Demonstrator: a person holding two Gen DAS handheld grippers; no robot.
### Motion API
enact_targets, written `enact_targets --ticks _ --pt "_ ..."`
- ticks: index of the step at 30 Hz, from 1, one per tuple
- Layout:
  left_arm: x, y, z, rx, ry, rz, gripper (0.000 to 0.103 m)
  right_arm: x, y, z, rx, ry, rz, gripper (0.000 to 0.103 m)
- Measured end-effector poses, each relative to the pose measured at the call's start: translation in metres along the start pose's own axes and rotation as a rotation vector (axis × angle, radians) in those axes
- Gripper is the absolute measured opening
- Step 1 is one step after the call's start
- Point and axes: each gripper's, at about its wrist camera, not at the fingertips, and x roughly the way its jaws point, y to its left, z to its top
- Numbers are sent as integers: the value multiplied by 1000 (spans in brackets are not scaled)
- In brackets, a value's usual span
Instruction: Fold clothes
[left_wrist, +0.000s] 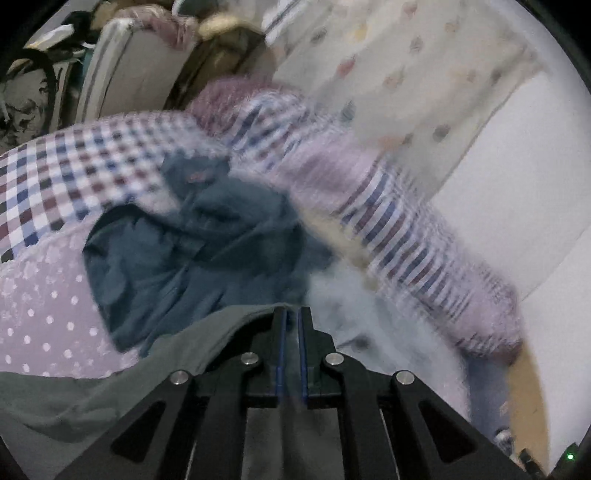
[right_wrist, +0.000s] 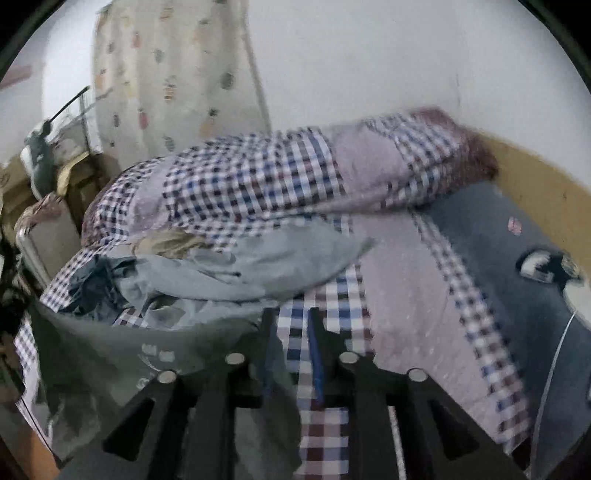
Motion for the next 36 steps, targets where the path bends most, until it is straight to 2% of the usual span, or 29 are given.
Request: enact_targets --ticks 1,2,3,4,6,8,12,16,19,22,24,29,30,34,35,36 --pt "5 6 -6 -5 31 18 25 7 -4 -6 24 14 -1 48" --pt "10 13 -11 -13 59 30 36 11 -8 -17 36 24 14 51" --pt "10 19 -19 -34 71 14 54 17 -10 -30 35 40 37 52" --pt "10 26 -27 -56 82 -3 67 22 -10 -44 28 61 59 54" --pt "6 39 -45 -105 106 -33 77 32 -9 -71 13 114 91 54" --pt "-2 48 -69 -150 137 -67 78 40 -7 -99 3 165 106 54" --pt "-29 46 -116 -149 101 -113 81 55 -5 -156 5 231 122 55" --pt "-61 27 -167 -65 -4 -172 85 58 6 -190 27 216 131 55" --pt "-56 6 -195 35 -30 -191 85 64 17 -204 24 204 115 55" --pt "-43 -11 -206 63 5 -182 85 75 29 -217 -6 209 52 55" --pt "-37 -20 -211 60 39 -222 85 82 32 -222 -2 209 19 54" --pt "-37 -38 -216 141 22 -262 85 88 32 -232 6 212 -52 53" --pt "-36 -41 -216 152 22 -268 85 89 31 -233 10 217 -58 49" --pt "-26 -46 -221 132 100 -343 85 96 27 -237 7 244 -99 26" --pt "-24 -48 -222 135 105 -345 85 96 27 -237 3 244 -106 24" --pt "-24 -50 -223 140 110 -347 85 95 26 -237 -2 243 -115 16"
